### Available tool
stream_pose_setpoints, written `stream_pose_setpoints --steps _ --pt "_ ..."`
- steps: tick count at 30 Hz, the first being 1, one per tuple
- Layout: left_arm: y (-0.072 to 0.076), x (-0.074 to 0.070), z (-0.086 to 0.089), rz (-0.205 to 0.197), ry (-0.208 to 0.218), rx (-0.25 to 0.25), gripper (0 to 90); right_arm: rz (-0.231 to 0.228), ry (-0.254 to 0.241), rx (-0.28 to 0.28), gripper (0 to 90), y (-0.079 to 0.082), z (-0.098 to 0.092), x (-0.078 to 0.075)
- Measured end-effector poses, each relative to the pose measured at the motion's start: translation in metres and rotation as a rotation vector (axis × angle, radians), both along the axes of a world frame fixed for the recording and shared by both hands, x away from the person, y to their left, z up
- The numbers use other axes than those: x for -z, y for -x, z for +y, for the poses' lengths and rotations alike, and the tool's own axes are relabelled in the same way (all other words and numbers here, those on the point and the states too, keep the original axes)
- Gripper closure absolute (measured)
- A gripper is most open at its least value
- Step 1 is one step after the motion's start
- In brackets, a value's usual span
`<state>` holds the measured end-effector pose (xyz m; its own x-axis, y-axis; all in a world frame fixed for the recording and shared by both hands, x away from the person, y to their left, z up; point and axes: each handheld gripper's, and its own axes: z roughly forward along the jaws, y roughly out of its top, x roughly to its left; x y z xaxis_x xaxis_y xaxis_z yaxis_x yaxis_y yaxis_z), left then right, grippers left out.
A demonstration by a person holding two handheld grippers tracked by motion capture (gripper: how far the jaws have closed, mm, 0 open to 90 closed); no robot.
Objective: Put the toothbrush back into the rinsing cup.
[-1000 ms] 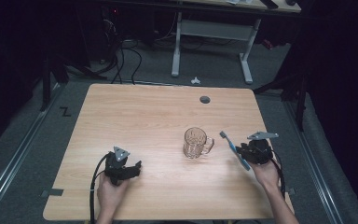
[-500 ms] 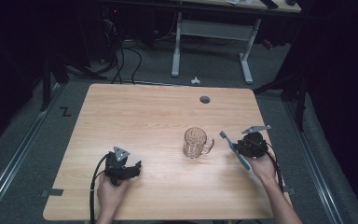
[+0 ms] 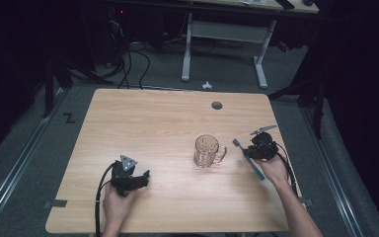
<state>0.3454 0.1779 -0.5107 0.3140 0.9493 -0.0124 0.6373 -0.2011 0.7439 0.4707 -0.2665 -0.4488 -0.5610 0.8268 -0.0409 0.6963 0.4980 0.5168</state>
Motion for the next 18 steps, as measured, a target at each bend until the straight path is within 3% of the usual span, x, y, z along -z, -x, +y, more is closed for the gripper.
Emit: stream_pose_setpoints --steps 9,18 --pt "0.0 0.0 0.0 0.0 0.0 0.0 22.2 0.03 0.062 0.001 70.7 -0.01 0.01 0.002" --pt "0.0 0.0 0.0 0.0 0.0 0.0 22.2 0.099 0.101 0.015 70.9 -0.021 0.015 0.005"
